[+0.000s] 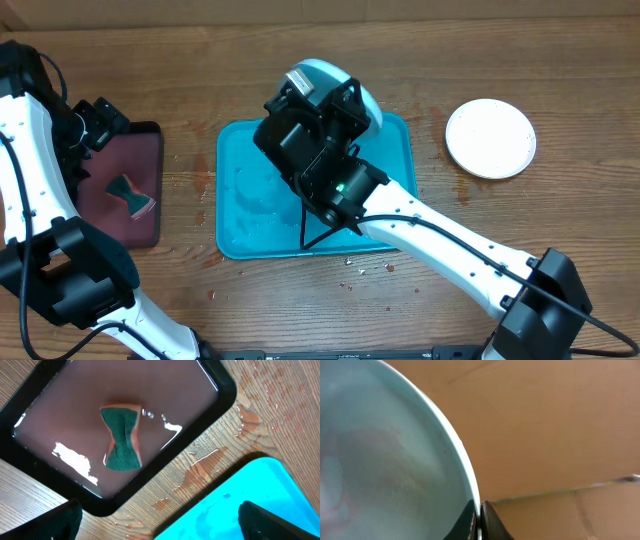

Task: Clean dirty plates on tray and stack at the side
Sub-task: 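Lift the light-blue plate with the right gripper and stack it on the pile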

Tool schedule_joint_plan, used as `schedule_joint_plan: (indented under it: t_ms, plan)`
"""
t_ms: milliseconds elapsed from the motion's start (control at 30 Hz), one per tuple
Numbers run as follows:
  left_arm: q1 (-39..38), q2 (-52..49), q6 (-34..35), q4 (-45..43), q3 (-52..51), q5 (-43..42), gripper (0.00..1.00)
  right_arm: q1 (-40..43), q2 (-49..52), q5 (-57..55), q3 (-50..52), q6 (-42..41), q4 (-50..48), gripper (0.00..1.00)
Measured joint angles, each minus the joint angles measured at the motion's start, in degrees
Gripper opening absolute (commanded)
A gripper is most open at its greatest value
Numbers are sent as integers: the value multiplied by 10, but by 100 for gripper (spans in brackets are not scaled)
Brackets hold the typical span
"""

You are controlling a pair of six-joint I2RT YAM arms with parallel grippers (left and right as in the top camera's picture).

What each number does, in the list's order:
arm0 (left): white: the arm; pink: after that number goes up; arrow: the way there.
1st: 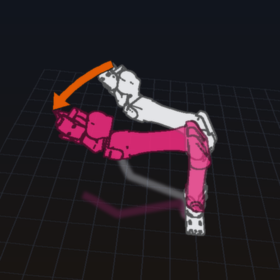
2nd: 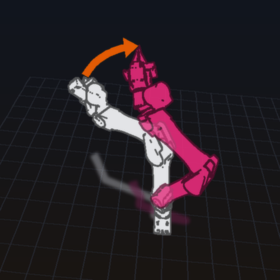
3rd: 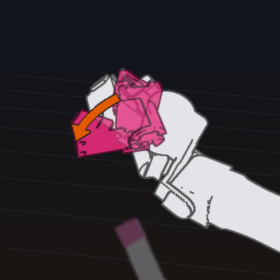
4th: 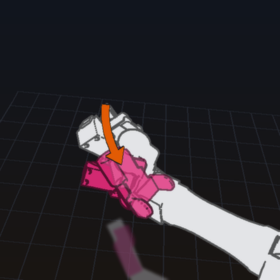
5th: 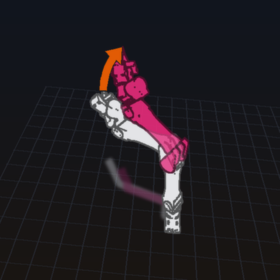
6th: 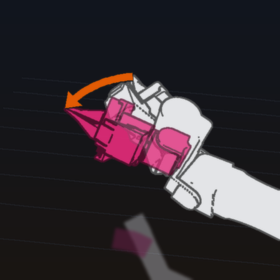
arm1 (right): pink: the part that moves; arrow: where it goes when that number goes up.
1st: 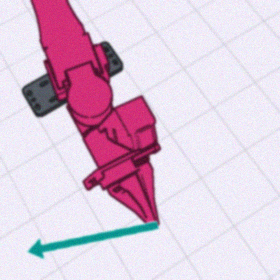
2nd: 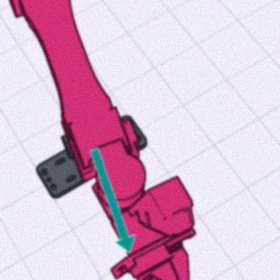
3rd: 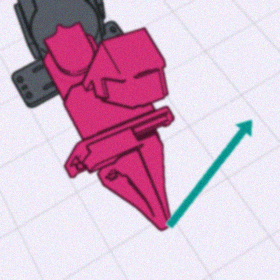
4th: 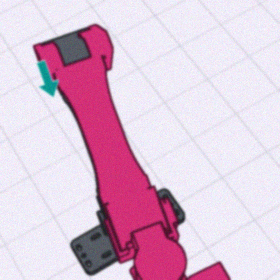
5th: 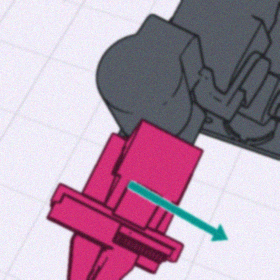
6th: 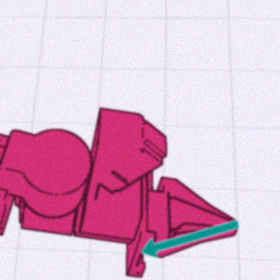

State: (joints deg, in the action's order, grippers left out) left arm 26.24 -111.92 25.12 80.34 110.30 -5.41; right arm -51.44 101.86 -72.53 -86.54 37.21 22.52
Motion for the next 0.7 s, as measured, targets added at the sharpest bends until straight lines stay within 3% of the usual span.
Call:
schedule_joint_plan:
  t_ms: [100, 167, 267, 333, 367, 467, 500, 600, 700]
  plan:
    - [0, 0, 0, 0, 0, 0, 100, 0, 0, -44, 0, 58, -49, 4]
    - [0, 0, 0, 0, 0, 0, 100, 0, 0, -58, 0, 54, -52, 4]
    - [0, 0, 0, 0, 0, 0, 100, 1, 0, -33, -1, -71, 14, 4]
    - [0, 0, 0, 0, 0, 0, 100, 7, -1, 59, 5, -134, 102, 4]
    - [0, 0, 1, 0, 0, 0, 100, 26, 8, 171, 15, -174, 163, 4]
    - [0, 0, 2, 0, 0, 0, 100, 65, 18, 234, 23, -236, 178, 4]
    - [0, 0, 2, 0, 0, 0, 100, 83, 15, 241, 23, -259, 173, 9]
    - [0, 0, 2, 0, 0, 0, 100, 156, -16, 282, 23, -336, 172, 12]
    - [0, 0, 2, 0, 0, 0, 100, 327, -76, 428, 21, -453, 196, 4]
